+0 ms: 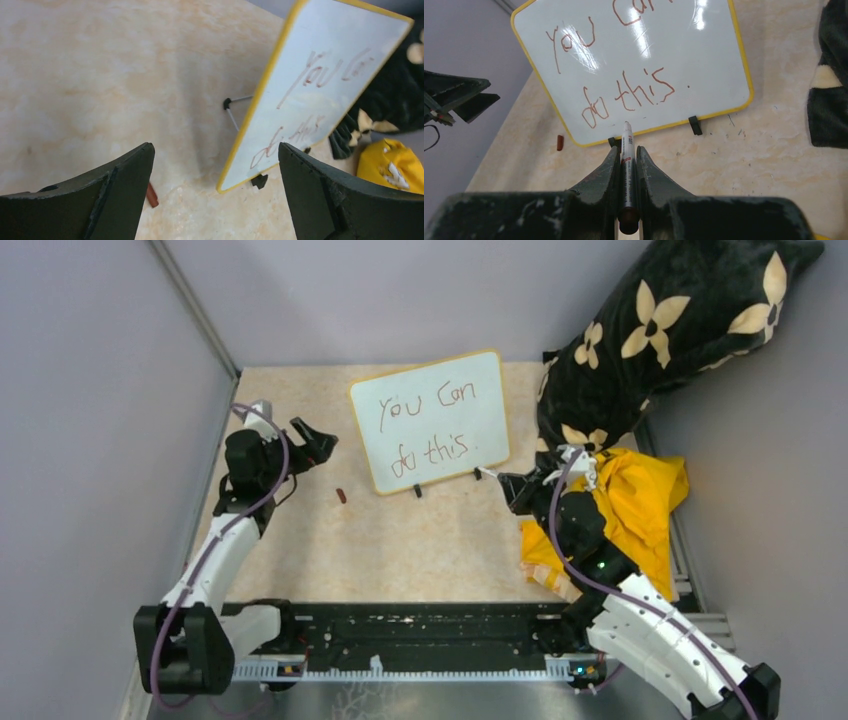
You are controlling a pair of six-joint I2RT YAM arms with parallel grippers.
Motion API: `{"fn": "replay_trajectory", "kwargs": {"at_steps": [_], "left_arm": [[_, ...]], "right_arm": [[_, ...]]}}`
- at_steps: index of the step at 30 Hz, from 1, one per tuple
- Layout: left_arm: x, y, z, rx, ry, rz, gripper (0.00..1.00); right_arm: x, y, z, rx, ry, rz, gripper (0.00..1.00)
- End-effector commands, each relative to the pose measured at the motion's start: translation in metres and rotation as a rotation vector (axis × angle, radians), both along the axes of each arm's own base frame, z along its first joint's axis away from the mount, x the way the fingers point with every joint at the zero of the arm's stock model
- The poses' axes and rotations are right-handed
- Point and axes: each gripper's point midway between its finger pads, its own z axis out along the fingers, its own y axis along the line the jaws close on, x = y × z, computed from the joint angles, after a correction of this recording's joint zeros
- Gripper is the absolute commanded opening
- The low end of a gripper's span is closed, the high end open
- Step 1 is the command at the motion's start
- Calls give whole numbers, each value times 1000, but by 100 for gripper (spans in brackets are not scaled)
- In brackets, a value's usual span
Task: Write a sentence on the whiteboard
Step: Close the whiteboard marker at the center of the board.
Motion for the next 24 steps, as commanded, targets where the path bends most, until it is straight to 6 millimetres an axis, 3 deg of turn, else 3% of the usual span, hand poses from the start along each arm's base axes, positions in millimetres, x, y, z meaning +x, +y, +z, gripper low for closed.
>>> {"fn": "replay_trajectory", "kwargs": {"at_steps": [1, 6, 12, 17, 24], "left_arm": [[-22, 53, -38, -8, 262, 360, 99], [-38, 63, -50, 9, 247, 414, 99], [-58, 62, -105, 45, 443, 410, 99], [-53, 41, -126, 71, 624, 274, 99], [-53, 25, -147, 138, 762, 277, 99]], "right_arm": [[-8, 6, 41, 10, -73, 49, 0], [-11, 1, 52, 4, -77, 26, 0], [-10, 6, 48, 0, -55, 43, 0], [-12, 5, 31, -45, -29, 55, 0], [-14, 1, 25, -98, -29, 56, 0]]}}
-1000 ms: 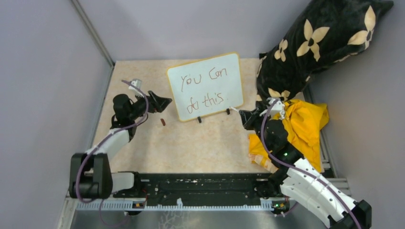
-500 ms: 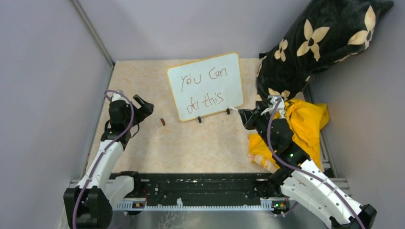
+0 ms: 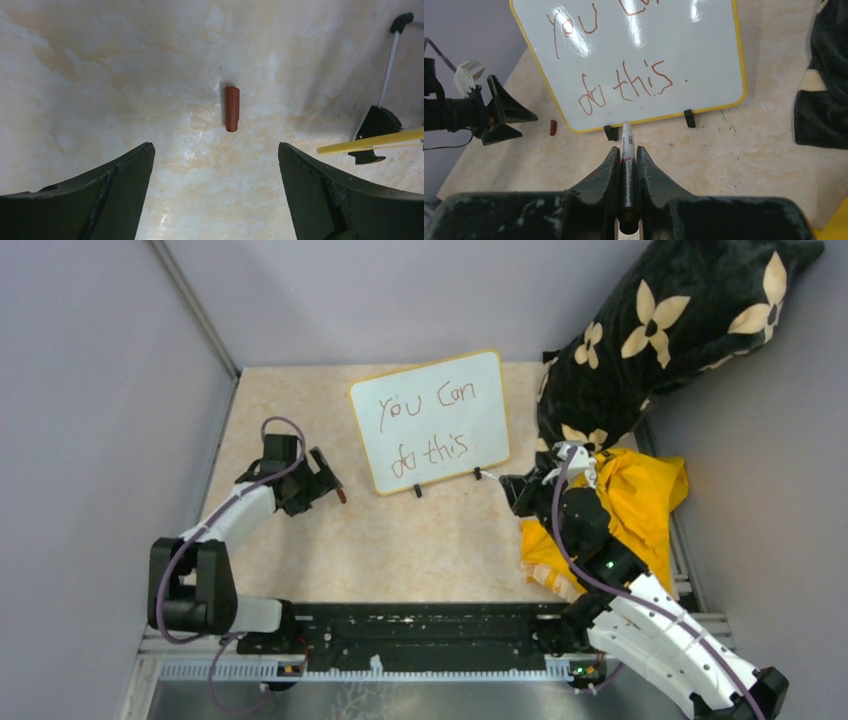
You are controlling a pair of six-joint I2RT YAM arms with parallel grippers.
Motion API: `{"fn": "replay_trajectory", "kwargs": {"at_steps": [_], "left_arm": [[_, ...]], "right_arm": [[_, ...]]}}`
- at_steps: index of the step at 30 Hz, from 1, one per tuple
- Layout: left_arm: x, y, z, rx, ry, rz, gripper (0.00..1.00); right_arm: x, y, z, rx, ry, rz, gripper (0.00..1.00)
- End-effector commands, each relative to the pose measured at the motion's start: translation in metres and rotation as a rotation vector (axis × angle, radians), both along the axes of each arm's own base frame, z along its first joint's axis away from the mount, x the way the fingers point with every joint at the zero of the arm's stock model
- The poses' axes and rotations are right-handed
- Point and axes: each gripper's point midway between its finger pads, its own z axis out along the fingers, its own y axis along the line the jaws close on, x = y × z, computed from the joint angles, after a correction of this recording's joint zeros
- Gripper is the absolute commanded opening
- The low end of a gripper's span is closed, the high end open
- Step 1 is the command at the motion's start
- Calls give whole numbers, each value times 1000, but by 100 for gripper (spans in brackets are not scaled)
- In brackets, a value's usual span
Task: Write a sentence on the whiteboard
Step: Close the whiteboard marker at the center of the board.
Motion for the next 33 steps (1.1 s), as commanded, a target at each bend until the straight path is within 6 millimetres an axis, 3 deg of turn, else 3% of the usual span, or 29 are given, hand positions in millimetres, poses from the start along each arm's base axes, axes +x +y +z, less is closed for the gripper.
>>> {"fn": "replay_trajectory", "kwargs": {"at_steps": [1, 13, 20, 33], "left_arm": [[-7, -12, -6, 7, 70, -11, 99], [15, -7, -19, 248, 229, 89, 91], [14, -9, -35, 262, 281, 80, 80], [25, -24, -45, 251, 284, 18, 60]], "right_arm": [[-2, -1, 15, -4, -45, 7, 0], [-6, -13, 35, 22, -107, -30, 0], [-3, -11, 37, 19, -119, -28, 0], [-2, -13, 34, 18, -117, -41, 0]]}}
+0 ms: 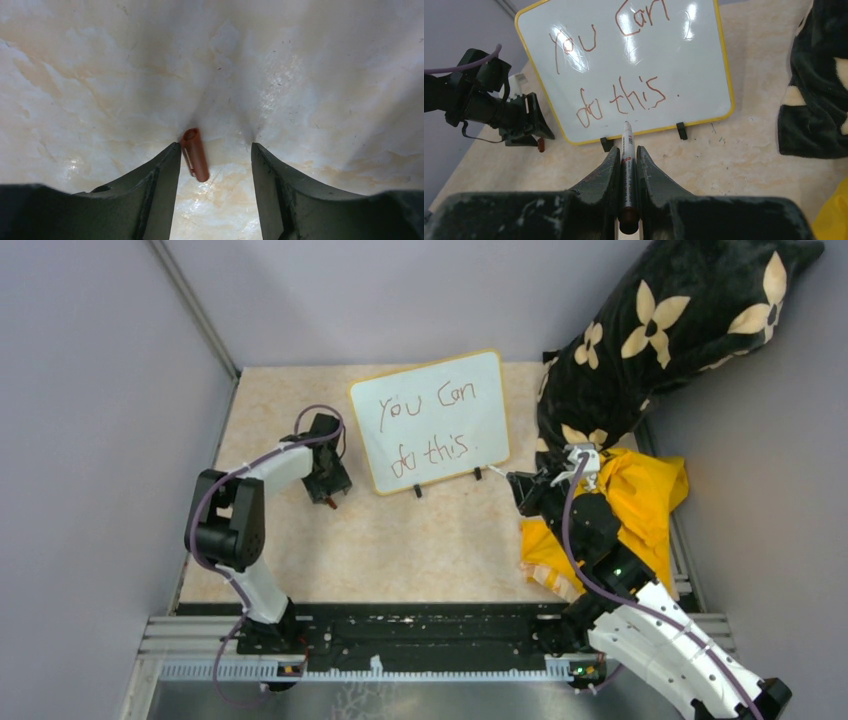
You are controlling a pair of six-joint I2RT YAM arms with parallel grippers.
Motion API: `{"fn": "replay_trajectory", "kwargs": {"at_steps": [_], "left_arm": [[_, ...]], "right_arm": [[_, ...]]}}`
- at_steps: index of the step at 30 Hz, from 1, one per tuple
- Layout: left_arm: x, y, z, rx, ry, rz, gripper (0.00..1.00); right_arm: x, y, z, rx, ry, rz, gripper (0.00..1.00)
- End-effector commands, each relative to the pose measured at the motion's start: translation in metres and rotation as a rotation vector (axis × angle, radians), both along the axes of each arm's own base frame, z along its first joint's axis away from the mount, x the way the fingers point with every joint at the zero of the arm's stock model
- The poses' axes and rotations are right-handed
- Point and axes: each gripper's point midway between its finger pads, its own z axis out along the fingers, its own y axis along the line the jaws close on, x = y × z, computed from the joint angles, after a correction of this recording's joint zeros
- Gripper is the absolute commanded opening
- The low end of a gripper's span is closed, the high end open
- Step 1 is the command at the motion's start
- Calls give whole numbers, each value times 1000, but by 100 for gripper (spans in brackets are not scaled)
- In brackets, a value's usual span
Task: Write a sentence on the whiteboard
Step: Close the whiteboard marker at the center of the board.
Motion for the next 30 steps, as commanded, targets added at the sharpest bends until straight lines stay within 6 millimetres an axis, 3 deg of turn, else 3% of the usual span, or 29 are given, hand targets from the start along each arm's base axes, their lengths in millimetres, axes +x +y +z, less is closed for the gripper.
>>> {"fn": "replay_trajectory", "kwargs": {"at_steps": [1, 11, 30], "left_arm": [[5, -3, -3, 7, 10, -11, 58], [-7, 6, -12, 50, 39, 2, 49], [-18, 5, -21, 33, 63, -31, 22]], "right_arm": [[0, -1, 22, 31, -61, -7, 0], [0, -2, 20, 31, -62, -8, 0], [-1, -2, 19, 27, -60, -6, 0]]}}
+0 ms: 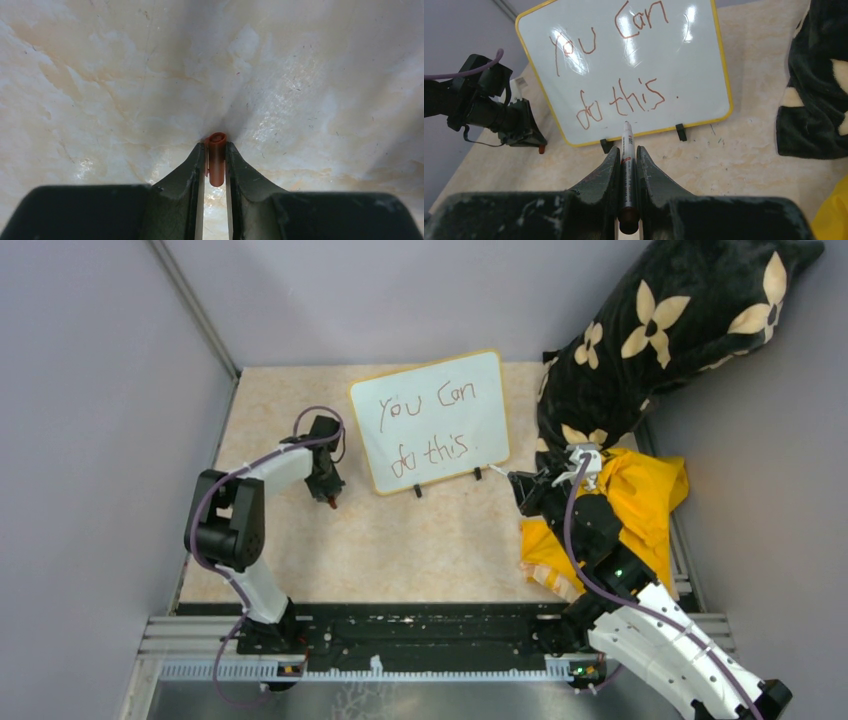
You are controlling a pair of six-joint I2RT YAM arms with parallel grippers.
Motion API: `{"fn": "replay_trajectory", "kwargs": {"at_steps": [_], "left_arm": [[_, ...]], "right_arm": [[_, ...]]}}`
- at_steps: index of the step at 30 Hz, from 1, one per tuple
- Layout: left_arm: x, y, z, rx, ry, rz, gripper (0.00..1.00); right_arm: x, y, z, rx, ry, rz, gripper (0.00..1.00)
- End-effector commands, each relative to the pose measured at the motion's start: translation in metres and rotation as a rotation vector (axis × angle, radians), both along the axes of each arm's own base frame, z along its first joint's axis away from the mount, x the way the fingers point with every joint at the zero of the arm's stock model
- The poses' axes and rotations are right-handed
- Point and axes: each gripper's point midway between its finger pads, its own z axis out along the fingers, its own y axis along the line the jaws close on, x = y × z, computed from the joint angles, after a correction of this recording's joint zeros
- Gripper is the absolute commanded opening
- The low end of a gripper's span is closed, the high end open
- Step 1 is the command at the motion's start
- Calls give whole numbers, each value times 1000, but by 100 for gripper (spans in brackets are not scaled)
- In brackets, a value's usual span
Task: Write a sentence on the whiteboard
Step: Close the whiteboard marker at the center of the board.
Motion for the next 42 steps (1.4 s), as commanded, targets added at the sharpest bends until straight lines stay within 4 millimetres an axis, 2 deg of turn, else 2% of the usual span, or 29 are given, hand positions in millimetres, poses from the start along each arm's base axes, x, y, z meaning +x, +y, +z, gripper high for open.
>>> {"fn": "replay_trajectory", "kwargs": {"at_steps": [1, 4, 7, 9, 13, 18, 21, 29, 33, 37, 39, 42], "left_arm": [[-17, -4, -17, -23, 59, -23, 21], [-19, -5, -19, -30, 64, -33, 14], [-20, -5, -16, -43, 55, -34, 1], [-18, -3, -10, -54, 35, -24, 0], [-13, 3, 12, -78, -42, -2, 0], [-8, 8, 52, -105, -155, 13, 0], [-5, 8, 83, -121, -234, 0, 0], [-8, -6, 192, -243, -591, -104, 0], [-19, -27, 246, -359, -825, -234, 0], [-36, -53, 299, -494, -1035, -391, 0], [-45, -63, 320, -555, -1099, -453, 0], [-54, -74, 348, -626, -1160, -513, 0]], "right_arm": [[-1, 0, 17, 23, -53, 3, 0], [-1, 0, 16, 25, -52, 2, 0], [-1, 0, 16, 25, -52, 6, 0], [-1, 1, 18, 27, -54, 10, 0], [-1, 3, 21, 21, -54, 16, 0], [0, 3, 26, 18, -57, 17, 0], [0, 5, 34, 13, -73, 27, 0], [6, 22, 83, 69, -168, 78, 0], [4, 47, 108, 85, -247, 89, 0], [-13, 83, 135, 17, -367, 77, 0], [-20, 95, 154, 32, -442, 67, 0], [-29, 112, 168, 55, -506, 83, 0]]}}
